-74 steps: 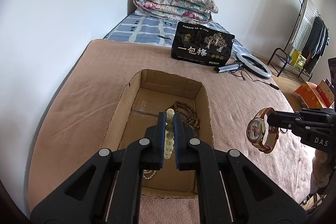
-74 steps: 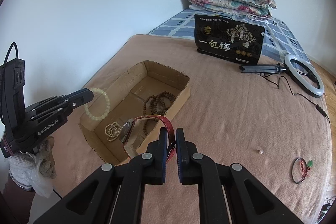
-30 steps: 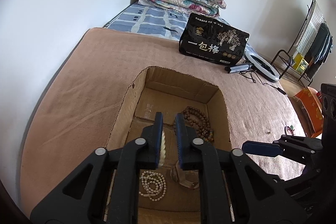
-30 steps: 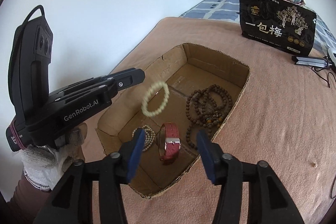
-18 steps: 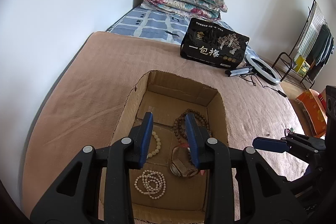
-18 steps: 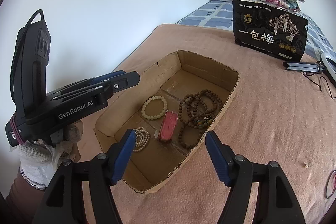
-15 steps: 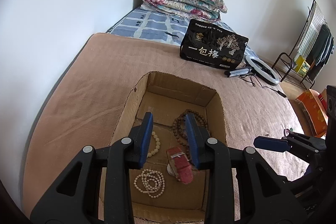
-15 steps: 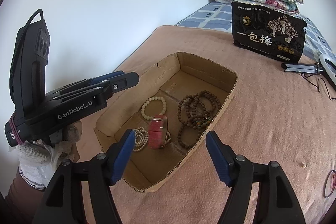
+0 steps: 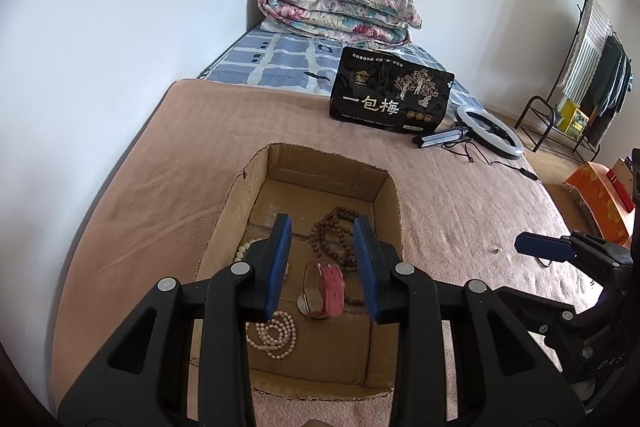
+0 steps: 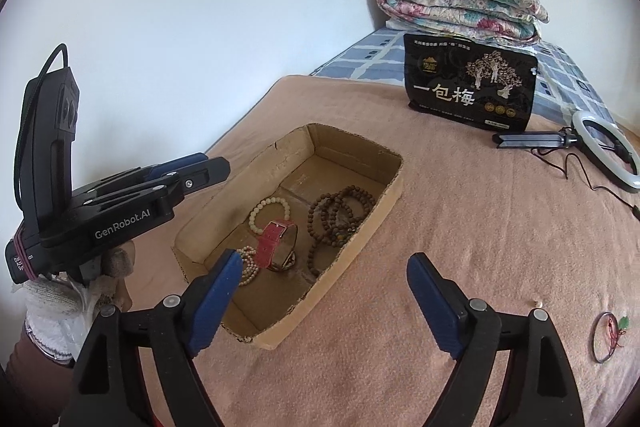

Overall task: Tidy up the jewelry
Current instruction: 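Move the left tool to the small white pearl while the right tool moves to the green jade pendant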

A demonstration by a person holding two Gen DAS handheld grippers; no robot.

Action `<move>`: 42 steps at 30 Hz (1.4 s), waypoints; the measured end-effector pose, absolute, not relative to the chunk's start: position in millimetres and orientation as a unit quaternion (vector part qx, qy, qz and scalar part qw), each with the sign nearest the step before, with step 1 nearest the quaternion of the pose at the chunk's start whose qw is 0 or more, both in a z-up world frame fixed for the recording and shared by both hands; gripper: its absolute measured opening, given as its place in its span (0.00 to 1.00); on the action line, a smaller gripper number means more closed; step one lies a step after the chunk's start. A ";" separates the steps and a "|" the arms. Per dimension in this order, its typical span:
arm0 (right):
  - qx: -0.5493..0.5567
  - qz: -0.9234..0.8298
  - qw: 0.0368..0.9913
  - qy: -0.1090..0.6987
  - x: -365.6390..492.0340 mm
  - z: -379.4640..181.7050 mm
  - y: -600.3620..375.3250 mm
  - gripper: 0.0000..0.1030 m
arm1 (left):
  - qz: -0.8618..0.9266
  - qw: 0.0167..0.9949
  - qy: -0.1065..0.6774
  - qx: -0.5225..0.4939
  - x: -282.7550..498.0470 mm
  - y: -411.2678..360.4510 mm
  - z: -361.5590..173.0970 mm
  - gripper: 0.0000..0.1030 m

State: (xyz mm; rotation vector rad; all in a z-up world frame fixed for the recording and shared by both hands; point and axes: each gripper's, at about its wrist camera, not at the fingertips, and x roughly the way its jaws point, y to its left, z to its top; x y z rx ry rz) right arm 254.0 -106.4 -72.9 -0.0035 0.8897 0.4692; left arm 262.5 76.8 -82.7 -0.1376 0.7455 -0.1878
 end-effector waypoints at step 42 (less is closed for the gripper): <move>0.050 -0.012 0.921 0.386 203.9 -52.4 -393.3 1.00 | -0.239 0.886 0.397 -0.019 243.2 -116.4 -111.8 0.64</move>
